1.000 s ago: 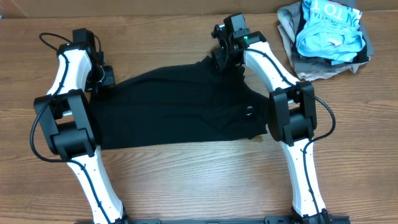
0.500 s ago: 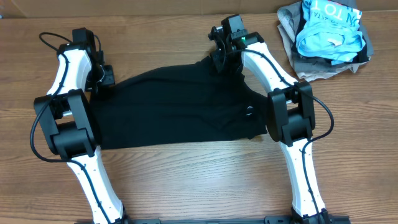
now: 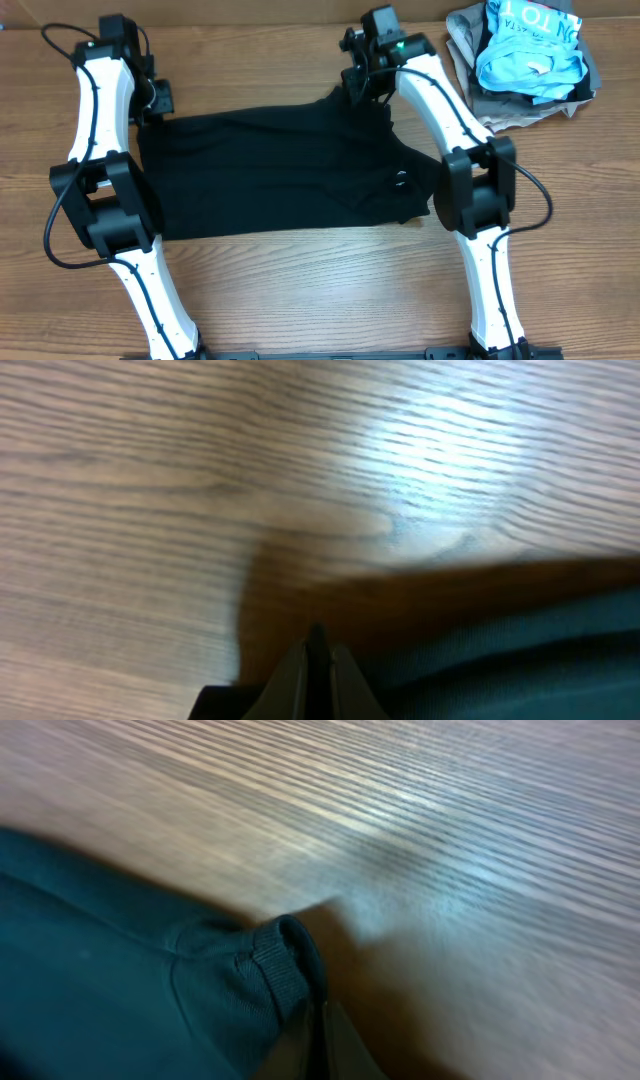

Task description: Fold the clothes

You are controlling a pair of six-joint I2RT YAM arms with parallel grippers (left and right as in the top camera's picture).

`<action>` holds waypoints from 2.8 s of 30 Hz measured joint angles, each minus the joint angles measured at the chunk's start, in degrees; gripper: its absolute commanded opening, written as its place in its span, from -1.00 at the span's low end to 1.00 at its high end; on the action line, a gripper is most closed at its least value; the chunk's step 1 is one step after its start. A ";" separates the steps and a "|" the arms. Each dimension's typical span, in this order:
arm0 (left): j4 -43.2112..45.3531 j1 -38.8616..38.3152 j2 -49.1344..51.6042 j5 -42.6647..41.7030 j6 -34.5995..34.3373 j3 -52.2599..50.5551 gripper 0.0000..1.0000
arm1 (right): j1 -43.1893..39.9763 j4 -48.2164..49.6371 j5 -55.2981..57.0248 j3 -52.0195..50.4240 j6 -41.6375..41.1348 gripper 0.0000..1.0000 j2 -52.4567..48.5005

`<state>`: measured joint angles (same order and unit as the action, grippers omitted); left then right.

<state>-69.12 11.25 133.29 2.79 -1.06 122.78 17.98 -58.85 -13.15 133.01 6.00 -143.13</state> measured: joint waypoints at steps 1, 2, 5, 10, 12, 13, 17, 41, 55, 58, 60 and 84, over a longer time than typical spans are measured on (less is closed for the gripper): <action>-1.64 -0.04 -0.11 -0.02 -0.02 1.16 -0.92 | 0.00 -1.55 0.00 0.26 -0.07 -0.92 1.27; -2.69 -0.24 -0.13 0.00 -0.02 1.86 -0.92 | 0.00 -2.78 -0.02 0.44 -0.11 -0.92 2.12; -6.29 -0.70 -0.22 0.00 -0.02 3.19 -0.92 | 0.00 -7.89 -0.33 1.16 -0.72 -0.92 4.72; -12.59 -1.16 -0.22 0.00 -0.02 3.28 -0.92 | 0.02 -16.59 -2.10 1.36 -1.92 -0.92 5.51; -13.99 -1.16 -0.22 0.00 -0.02 3.28 -0.92 | 0.02 -19.54 -2.60 1.36 -2.62 -0.92 5.51; -14.91 -1.16 -0.22 0.00 0.00 3.28 -0.91 | 0.02 -21.20 -2.91 1.36 -2.95 -0.92 5.51; -17.66 -1.16 -0.22 0.00 -0.02 3.28 -0.92 | 0.02 -28.24 -3.19 1.36 -3.72 -0.92 5.51; -10.78 -1.16 -0.33 1.33 1.27 -9.16 0.25 | 0.81 -38.14 0.48 -4.39 -8.59 -0.31 5.51; -27.28 -1.16 -1.40 -6.12 3.48 21.29 0.54 | -1.38 -38.21 -0.17 -3.39 -9.05 0.66 18.67; -27.39 -1.16 -3.89 -9.90 4.07 21.92 0.57 | -1.14 -38.21 -0.46 -2.82 -9.20 0.72 26.16; -27.39 -1.16 -5.88 -11.30 4.31 21.92 0.79 | -0.83 -38.25 -0.61 -2.62 -9.22 0.75 30.47; -13.22 7.54 -27.52 -6.86 3.65 -13.35 1.00 | 8.31 -30.80 2.05 -20.94 -13.77 1.00 43.87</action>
<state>-82.35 18.79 105.78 -4.08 2.59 109.43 26.28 -89.65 -11.09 112.07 -7.77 -99.26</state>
